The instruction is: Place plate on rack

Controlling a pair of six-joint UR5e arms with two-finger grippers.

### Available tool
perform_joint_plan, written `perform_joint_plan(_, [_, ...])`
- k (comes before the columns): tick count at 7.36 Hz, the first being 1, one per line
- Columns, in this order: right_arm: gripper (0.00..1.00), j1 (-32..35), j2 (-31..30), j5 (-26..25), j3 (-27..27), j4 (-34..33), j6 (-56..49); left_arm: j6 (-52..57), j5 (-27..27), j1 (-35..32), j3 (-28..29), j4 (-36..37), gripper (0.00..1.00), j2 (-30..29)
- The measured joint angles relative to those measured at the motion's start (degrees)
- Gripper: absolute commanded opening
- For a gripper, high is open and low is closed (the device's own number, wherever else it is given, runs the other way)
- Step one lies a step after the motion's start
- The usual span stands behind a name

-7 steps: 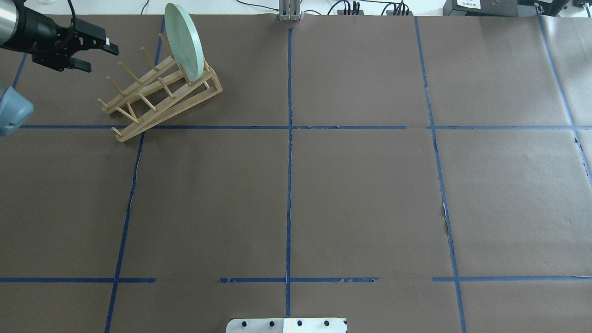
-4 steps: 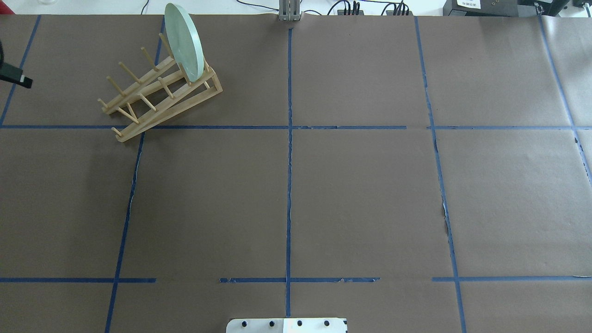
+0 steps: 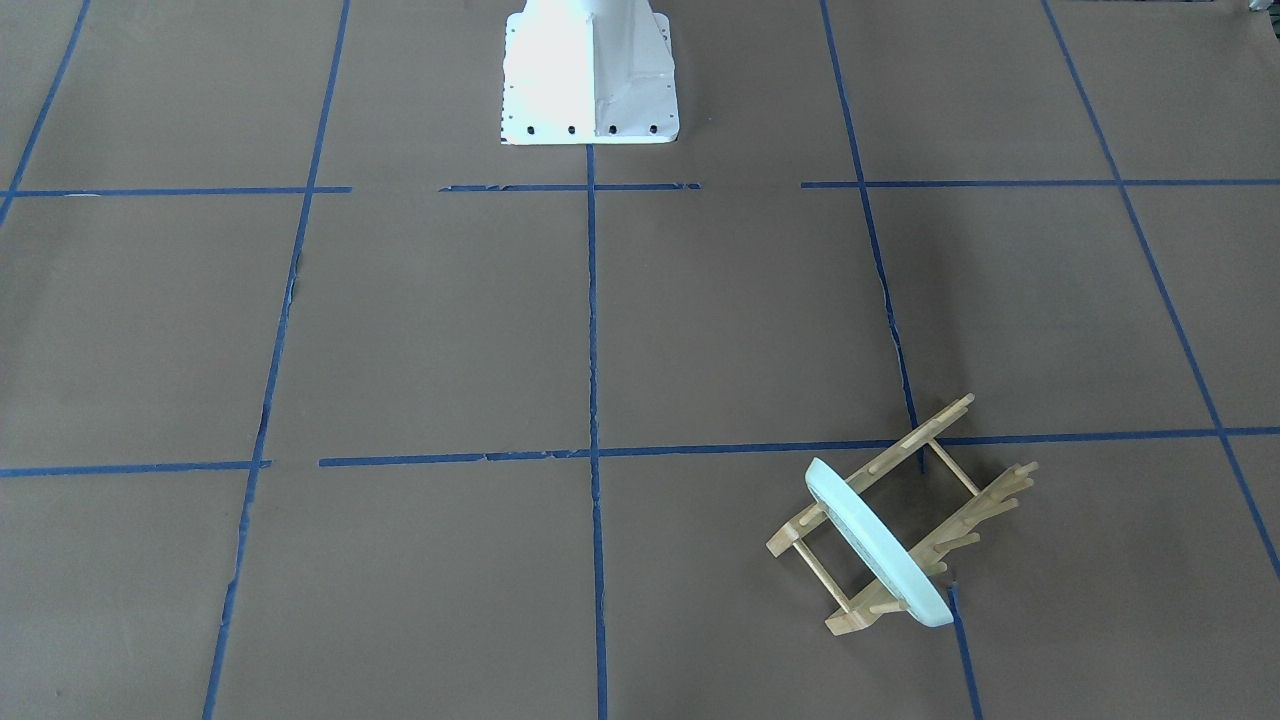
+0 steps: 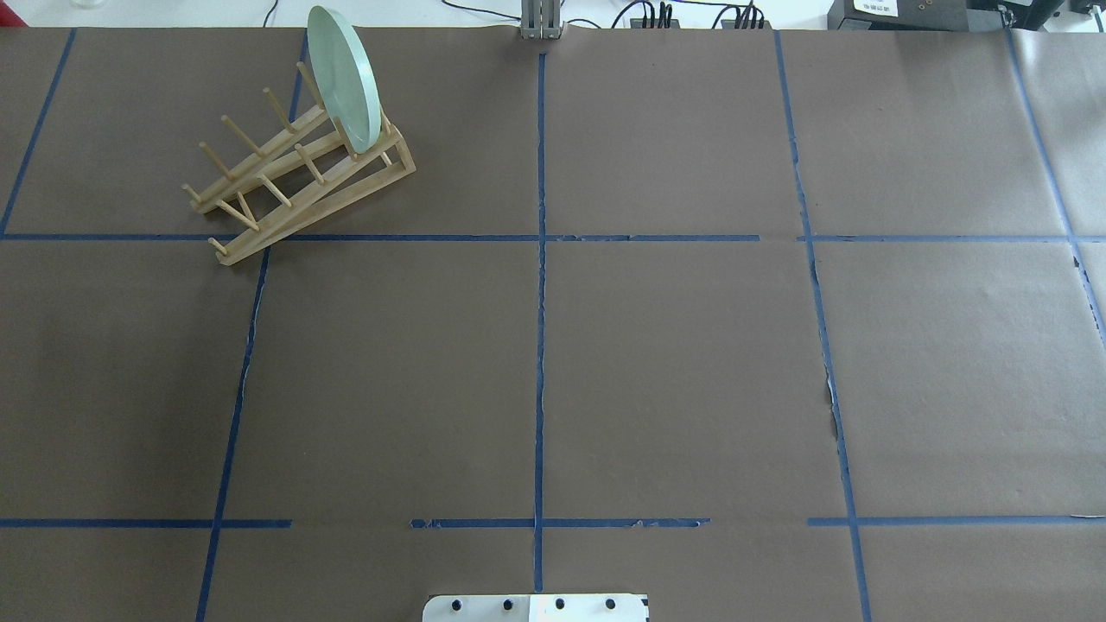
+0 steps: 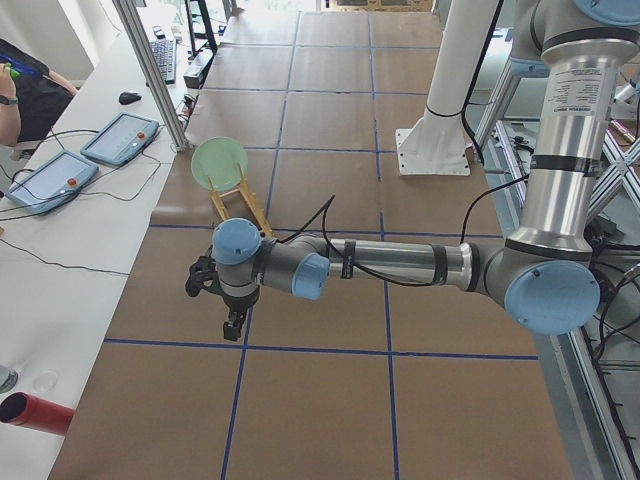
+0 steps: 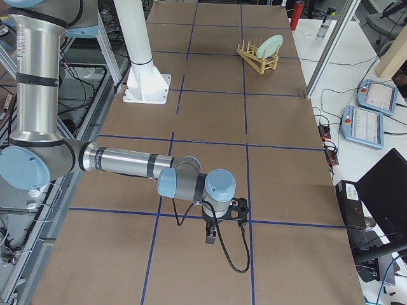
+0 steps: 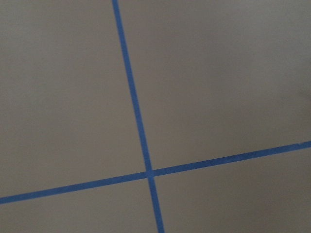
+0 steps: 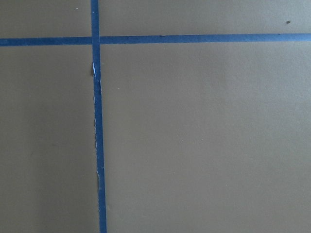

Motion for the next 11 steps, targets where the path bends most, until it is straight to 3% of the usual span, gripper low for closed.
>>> perform_joint_plan(3, [1.0, -0.02, 0.0, 0.0, 0.02, 0.0, 0.0, 5.98, -0.13, -2.37, -0.11, 6.2, 1.0, 0.49])
perform_joint_plan(11, [1.0, 0.01, 0.0, 0.0, -0.01, 0.0, 0.0, 5.84, 0.12, -3.23, -0.36, 6.09, 1.0, 1.55])
